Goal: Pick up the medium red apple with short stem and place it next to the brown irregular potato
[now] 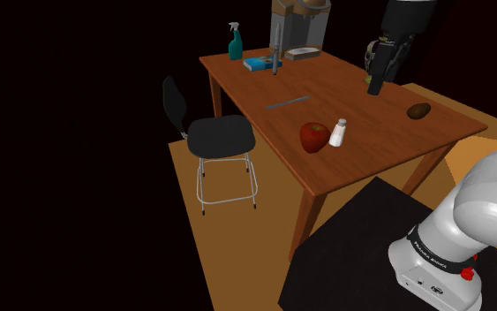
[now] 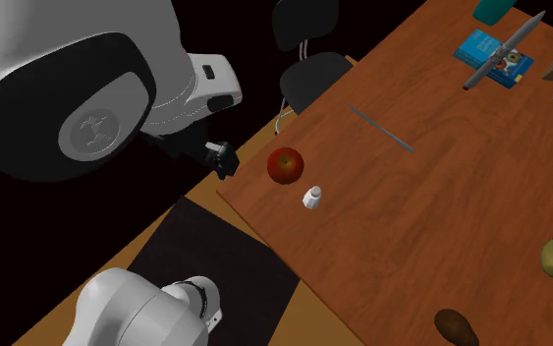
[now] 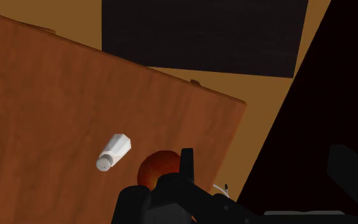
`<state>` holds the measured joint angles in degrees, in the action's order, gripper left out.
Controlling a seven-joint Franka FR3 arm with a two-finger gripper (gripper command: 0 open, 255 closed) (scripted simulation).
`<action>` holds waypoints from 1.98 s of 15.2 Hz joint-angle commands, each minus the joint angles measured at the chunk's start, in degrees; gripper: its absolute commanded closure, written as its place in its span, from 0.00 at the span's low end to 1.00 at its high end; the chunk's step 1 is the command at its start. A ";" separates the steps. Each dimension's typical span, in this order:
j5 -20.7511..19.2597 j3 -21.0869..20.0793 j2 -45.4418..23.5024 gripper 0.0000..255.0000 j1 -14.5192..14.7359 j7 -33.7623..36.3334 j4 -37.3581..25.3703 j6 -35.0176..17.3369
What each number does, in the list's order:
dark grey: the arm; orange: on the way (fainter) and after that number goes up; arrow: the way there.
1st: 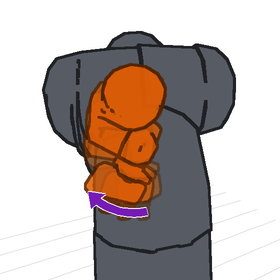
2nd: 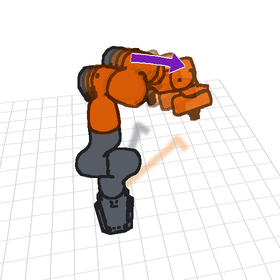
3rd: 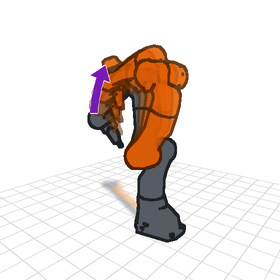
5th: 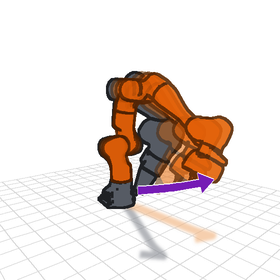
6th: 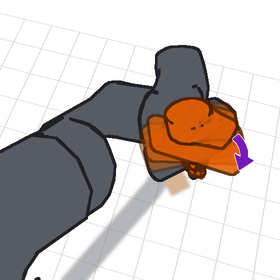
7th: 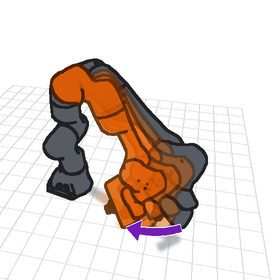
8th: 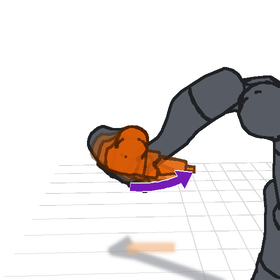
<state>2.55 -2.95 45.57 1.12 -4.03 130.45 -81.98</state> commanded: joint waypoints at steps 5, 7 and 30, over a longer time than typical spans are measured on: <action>-0.85 2.87 -4.33 0.00 -0.47 -3.64 2.70 -7.05; -1.11 4.27 -6.98 0.00 -0.67 -5.46 3.56 -10.55; 3.29 12.91 -35.97 0.00 -0.66 -20.58 3.57 -38.44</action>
<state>5.69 9.99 10.06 0.39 -24.55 133.72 -119.64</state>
